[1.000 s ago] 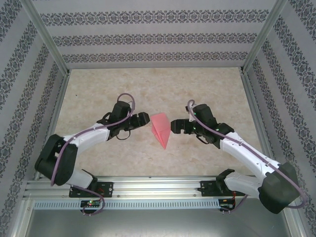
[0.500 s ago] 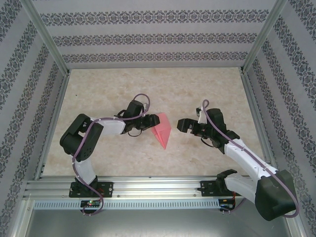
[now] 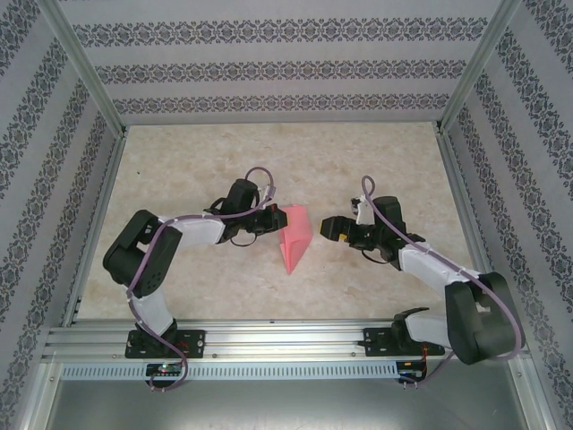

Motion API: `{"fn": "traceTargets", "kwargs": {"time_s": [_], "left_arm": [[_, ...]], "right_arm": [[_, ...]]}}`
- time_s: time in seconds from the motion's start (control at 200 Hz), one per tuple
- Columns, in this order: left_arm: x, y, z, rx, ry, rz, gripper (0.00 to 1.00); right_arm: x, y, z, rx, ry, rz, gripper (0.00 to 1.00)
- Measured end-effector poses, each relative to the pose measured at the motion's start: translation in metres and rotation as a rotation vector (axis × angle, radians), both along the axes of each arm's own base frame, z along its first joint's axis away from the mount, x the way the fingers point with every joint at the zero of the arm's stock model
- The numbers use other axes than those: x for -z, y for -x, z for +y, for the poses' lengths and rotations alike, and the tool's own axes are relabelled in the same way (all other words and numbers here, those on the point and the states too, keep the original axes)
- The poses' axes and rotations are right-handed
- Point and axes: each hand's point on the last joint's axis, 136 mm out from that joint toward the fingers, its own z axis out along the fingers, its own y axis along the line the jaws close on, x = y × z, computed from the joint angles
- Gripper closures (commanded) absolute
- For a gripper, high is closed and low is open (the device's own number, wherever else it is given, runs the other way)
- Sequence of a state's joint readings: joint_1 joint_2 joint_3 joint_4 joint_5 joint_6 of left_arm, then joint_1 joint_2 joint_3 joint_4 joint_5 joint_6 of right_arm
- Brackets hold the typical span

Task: Fold a paper plane with a square sheet of paper (fold left side to right side)
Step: Fold the wing for the fifth time at the center of the table.

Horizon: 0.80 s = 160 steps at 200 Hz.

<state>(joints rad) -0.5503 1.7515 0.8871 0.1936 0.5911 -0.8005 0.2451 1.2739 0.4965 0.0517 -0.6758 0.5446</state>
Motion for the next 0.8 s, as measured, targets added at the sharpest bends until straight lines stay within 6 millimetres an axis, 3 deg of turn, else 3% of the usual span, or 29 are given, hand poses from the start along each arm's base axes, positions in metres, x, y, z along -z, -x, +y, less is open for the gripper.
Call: {"fn": "traceTargets", "kwargs": {"time_s": [0.205,0.34,0.565,0.799], "left_arm": [[-0.053,0.016,-0.001,0.091,0.118,-0.108,1.00],[-0.074,0.025,-0.002,0.139,0.164,-0.148,1.00],[-0.087,0.033,-0.004,0.189,0.200,-0.172,1.00],[-0.089,0.036,-0.005,0.206,0.212,-0.170,1.00]], "right_arm": [[-0.013,-0.012,0.020,-0.104,-0.114,-0.063,0.12],[-0.026,-0.017,0.031,-0.164,-0.183,-0.100,0.18],[-0.051,-0.018,0.040,-0.231,-0.258,-0.149,0.36],[-0.053,-0.015,0.043,-0.258,-0.285,-0.131,0.63]]}}
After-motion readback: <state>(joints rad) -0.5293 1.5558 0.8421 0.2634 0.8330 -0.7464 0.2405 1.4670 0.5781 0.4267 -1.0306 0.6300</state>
